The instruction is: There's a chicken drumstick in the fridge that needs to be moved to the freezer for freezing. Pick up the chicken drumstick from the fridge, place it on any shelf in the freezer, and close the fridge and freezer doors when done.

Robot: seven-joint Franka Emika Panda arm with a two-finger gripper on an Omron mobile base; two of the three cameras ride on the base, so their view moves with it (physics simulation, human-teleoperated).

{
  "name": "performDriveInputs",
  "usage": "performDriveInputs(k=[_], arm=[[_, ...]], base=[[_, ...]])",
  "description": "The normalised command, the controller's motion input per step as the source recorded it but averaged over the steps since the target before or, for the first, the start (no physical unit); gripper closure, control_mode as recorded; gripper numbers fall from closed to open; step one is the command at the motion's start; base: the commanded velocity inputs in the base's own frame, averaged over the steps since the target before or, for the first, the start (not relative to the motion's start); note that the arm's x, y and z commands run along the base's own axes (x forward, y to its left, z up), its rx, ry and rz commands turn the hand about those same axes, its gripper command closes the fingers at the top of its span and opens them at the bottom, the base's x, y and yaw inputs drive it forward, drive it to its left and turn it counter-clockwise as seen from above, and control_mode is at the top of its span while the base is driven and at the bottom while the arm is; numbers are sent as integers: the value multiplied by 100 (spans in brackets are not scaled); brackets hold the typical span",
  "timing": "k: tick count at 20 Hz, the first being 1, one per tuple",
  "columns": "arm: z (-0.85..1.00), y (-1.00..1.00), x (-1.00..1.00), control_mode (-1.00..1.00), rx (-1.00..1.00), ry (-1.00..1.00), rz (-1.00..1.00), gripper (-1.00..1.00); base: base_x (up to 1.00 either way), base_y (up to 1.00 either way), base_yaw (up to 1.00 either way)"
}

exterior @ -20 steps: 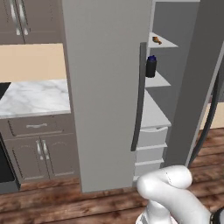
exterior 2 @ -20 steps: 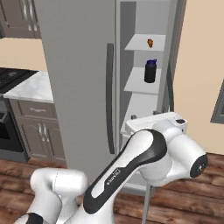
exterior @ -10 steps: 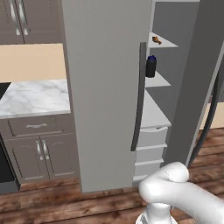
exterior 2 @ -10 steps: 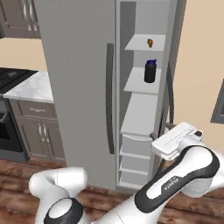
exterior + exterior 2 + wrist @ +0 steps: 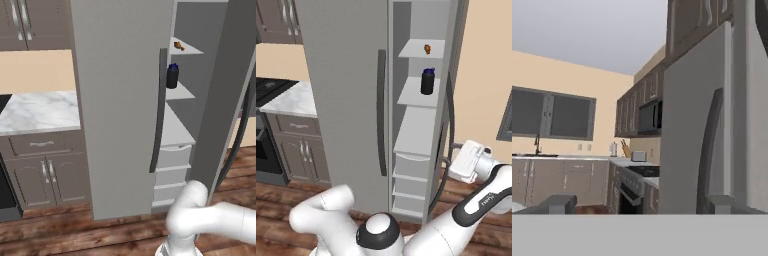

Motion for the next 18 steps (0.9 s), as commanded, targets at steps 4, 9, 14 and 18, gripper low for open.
performDriveInputs(k=[4, 9, 14, 18], arm=[[-34, -18, 46, -100, 0, 0, 1, -100], [-32, -7, 45, -100, 0, 0, -3, -100], [-38, 0, 50, -100, -2, 0, -18, -100], [-8, 0, 42, -100, -2, 3, -24, -100]], base=[[0, 0, 0], [0, 0, 0], [0, 0, 0], [0, 0, 0]])
